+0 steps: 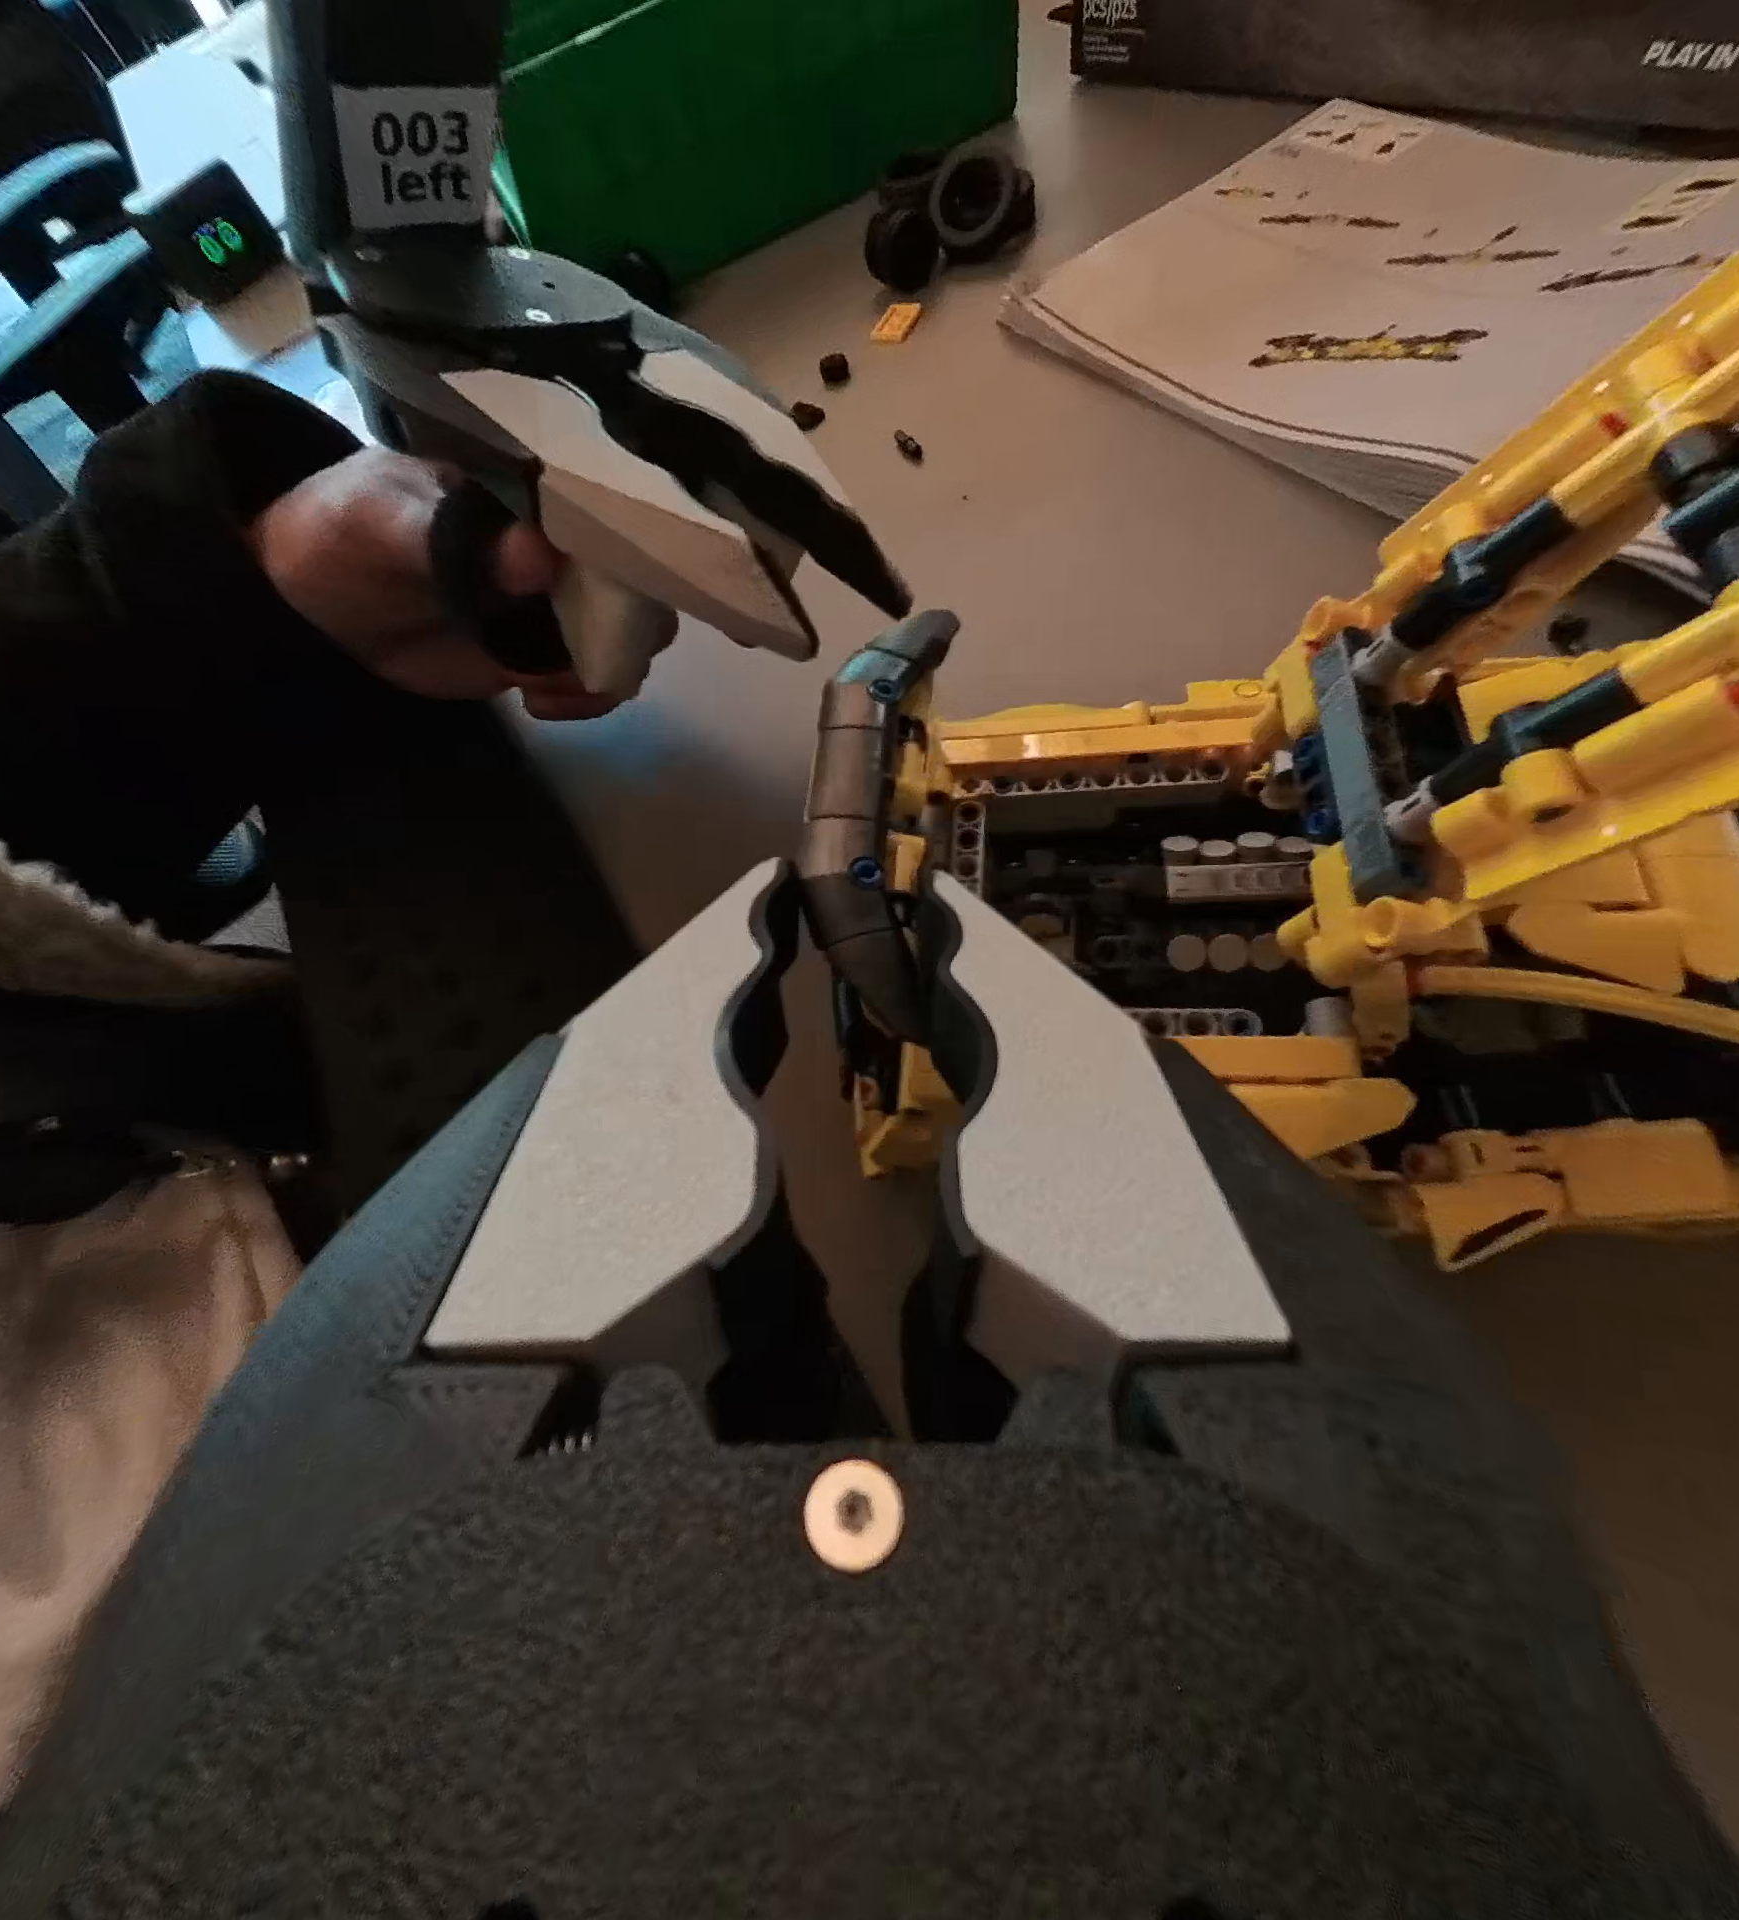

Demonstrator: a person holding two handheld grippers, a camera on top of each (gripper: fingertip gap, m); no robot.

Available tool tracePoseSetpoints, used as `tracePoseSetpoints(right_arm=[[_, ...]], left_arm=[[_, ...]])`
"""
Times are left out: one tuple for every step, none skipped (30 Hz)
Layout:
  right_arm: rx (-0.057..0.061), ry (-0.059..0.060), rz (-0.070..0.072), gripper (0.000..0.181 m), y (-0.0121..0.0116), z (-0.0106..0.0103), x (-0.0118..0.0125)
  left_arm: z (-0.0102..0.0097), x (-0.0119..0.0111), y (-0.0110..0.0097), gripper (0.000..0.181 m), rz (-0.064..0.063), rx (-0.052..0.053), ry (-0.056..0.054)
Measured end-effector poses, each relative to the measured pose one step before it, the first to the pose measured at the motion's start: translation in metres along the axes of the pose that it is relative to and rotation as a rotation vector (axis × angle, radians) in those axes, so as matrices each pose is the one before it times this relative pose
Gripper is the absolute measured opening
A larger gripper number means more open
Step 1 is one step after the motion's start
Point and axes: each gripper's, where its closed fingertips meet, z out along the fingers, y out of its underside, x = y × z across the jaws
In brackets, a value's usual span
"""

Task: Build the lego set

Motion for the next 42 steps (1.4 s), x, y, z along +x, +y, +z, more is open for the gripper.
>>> tracePoseSetpoints(right_arm=[[0.0158,-0.0083,0.0138,0.022,-0.0002,0.00054,-0.00104],[0.015,-0.0022,0.0063,0.022,0.00023,0.00058,-0.00025],[0.0136,-0.0071,-0.0024,0.023,0.00002,0.00042,-0.00169],[0.0123,-0.0066,0.0006,0.023,-0.00062,0.00037,-0.00194],[0.0164,-0.0069,0.0057,0.022,-0.00192,-0.00007,-0.00183],[0.0226,-0.0192,0.0095,0.022,-0.0029,-0.00036,-0.00329],[0.0252,-0.0239,0.016,0.022,-0.00346,-0.00066,-0.00343],[0.014,-0.0075,0.009,0.022,-0.00157,-0.00076,-0.00054],[0.0114,-0.001,-0.0051,0.022,-0.00087,-0.00052,-0.00011],[0.0036,0.0075,-0.018,0.022,0.00037,-0.00028,0.00061],[-0.0053,0.0193,-0.0329,0.022,0.00144,0.00002,0.00178],[-0.0118,0.0357,-0.0455,0.022,0.00226,0.0001,0.00316],[-0.0201,0.0337,-0.0513,0.022,0.0033,0.00079,0.00241],[-0.0314,0.0186,-0.0427,0.022,0.00466,0.0014,-0.00002],[-0.034,0.0112,-0.0302,0.022,0.00468,0.00156,-0.00139],[-0.0211,0.011,-0.0277,0.022,0.00304,0.00144,-0.00193],[-0.0083,0.0157,-0.0291,0.023,0.00164,0.00134,-0.00138],[-0.0054,0.0205,-0.0222,0.022,0.0013,0.00145,0.00002],[-0.0096,0.0116,-0.0115,0.023,0.00185,0.00175,-0.00029],[-0.0146,0.0035,0.0011,0.023,0.00261,0.00198,-0.00041],[-0.0141,0.0099,0.0107,0.023,0.0027,0.00199,0.00114],[0.0002,0.0037,0.0088,0.022,0.00084,0.00094,0.00032],[0.0087,0.012,0.0122,0.022,-0.00024,0.00039,0.00172],[-0.0044,0.005,0.0044,0.022,0.0017,0.00063,0.00077],[-0.0108,-0.0026,0.0053,0.023,0.00211,0.00079,-0.00071],[-0.0021,0.0005,0.007,0.023,0.00028,0.00007,-0.00066],[-0.0054,0.0054,-0.001,0.023,0.00042,-0.00026,-0.00024],[-0.006,0.0106,-0.0103,0.022,0.00029,-0.00041,0.0002],[-0.0059,0.0127,-0.0137,0.023,0.00013,-0.00046,0.00032],[-0.007,0.0077,-0.0094,0.023,0.00049,-0.00014,-0.00049],[-0.0139,0.0055,-0.0008,0.022,0.00113,0.00016,-0.00017],[-0.0176,0.0094,0.007,0.022,0.00115,0.00001,0.0009],[-0.0075,0.0074,-0.0036,0.022,-0.00035,-0.00056,0.00035],[0.0058,0.0157,-0.0171,0.022,-0.00227,-0.00091,0.00072],[-0.0011,0.0155,-0.0256,0.022,-0.00049,-0.00003,0.00044],[-0.0279,0.0043,-0.0216,0.022,0.0039,0.00156,-0.00076],[-0.0104,0.0026,-0.0129,0.022,0.00036,-0.00074,-0.00052],[-0.0209,0.0009,-0.0121,0.022,0.0012,-0.00149,0.00006],[-0.0123,0.0018,-0.011,0.022,0.00072,-0.00083,0.0002],[-0.0042,0.0022,-0.0101,0.022,0.00036,0.0,-0.00003],[-0.0012,0.0016,-0.0075,0.022,-0.00026,0.00045,-0.00029],[-0.0054,0.0004,-0.0082,0.021,0.00013,0.0006,-0.00028]], left_arm=[[-0.00114,-0.0014,-0.00047,0.031,-0.0071,0.0058,-0.005],[-0.00081,-0.00298,0.00071,0.031,-0.0118,-0.0003,-0.0095],[-0.00045,-0.00362,0.00208,0.031,-0.0124,-0.0091,-0.0119],[-0.00018,-0.00205,0.00226,0.031,-0.0093,-0.0118,-0.0032],[0.00004,0.00089,0.00104,0.031,-0.0066,-0.0051,0.0111],[-0.00017,0.00311,-0.00062,0.031,-0.0067,0.0053,0.0219],[-0.00056,0.00319,-0.0015,0.031,-0.0088,0.0125,0.0224],[-0.00079,0.00199,-0.00165,0.029,-0.0118,0.013,0.018],[-0.00073,0.001,-0.00072,0.028,-0.0165,0.0068,0.0157],[-0.00049,0.00016,0.0002,0.027,-0.0192,-0.0005,0.0127],[-0.00011,-0.00079,0.00083,0.027,-0.0174,-0.0045,0.0053],[-0.00046,-0.00157,-0.00002,0.027,-0.0104,-0.0005,-0.003],[-0.00117,-0.0018,-0.00193,0.027,0.0001,0.0097,-0.0096],[-0.00159,-0.00134,-0.00262,0.027,0.0066,0.0159,-0.0099],[-0.00105,-0.00054,-0.0021,0.027,0.0053,0.013,-0.005],[-0.00025,0.00018,-0.00073,0.027,0.002,0.0051,0.001],[0.00097,0.00031,0.00101,0.027,0.0011,-0.0051,0.0024],[0.00198,-0.0003,0.00323,0.027,0.0026,-0.018,-0.0014],[0.00284,-0.00045,0.00476,0.027,0.0049,-0.0282,-0.0038],[0.00295,0.00017,0.00448,0.027,0.0077,-0.0287,-0.0029],[0.00246,-0.00007,0.00264,0.027,0.0106,-0.0179,-0.0071],[0.00091,-0.0009,0.00003,0.027,0.0126,-0.0017,-0.0136],[-0.00011,-0.00143,-0.00042,0.027,0.0091,0.0015,-0.014],[-0.00022,-0.00147,0.00095,0.027,0.0014,-0.0065,-0.0097],[-0.00004,-0.00109,0.00105,0.027,-0.0026,-0.0053,-0.0053],[0.00004,-0.00059,0.0006,0.027,-0.0009,-0.0022,-0.0031],[0.00013,-0.00025,0.00018,0.027,0.0037,-0.0014,-0.0035],[0.00042,-0.00018,0.00017,0.027,0.0069,-0.0027,-0.0049],[0.00079,0.00001,0.00042,0.027,0.0091,-0.0047,-0.0042],[0.00101,0.00059,0.00067,0.027,0.0099,-0.0062,-0.0018],[0.00113,0.00044,0.00093,0.027,0.0083,-0.0076,-0.0027],[0.00117,0.0,0.00069,0.027,0.0089,-0.0072,-0.0052],[0.00107,0.00039,0.00028,0.027,0.0105,-0.0054,-0.0034],[0.001,0.00057,0.00039,0.027,0.01,-0.0055,-0.0023],[0.00098,0.00032,0.00058,0.027,0.0089,-0.006,-0.0034],[0.00063,0.00081,0.00006,0.027,0.0066,-0.0014,0.0005],[-0.00004,0.00074,-0.00082,0.027,0.0032,0.0035,0.0011],[-0.00011,-0.0008,-0.00005,0.027,0.0029,-0.0006,-0.0072],[0.00003,-0.00092,0.00037,0.027,0.0033,-0.0024,-0.0066],[0.00035,0.00018,0.00029,0.027,0.0009,-0.0021,0.0008],[0.00041,0.00067,-0.00012,0.027,0.0018,-0.0025,0.0024],[0.00039,0.00033,-0.00042,0.027,0.0068,-0.0003,-0.0021]])
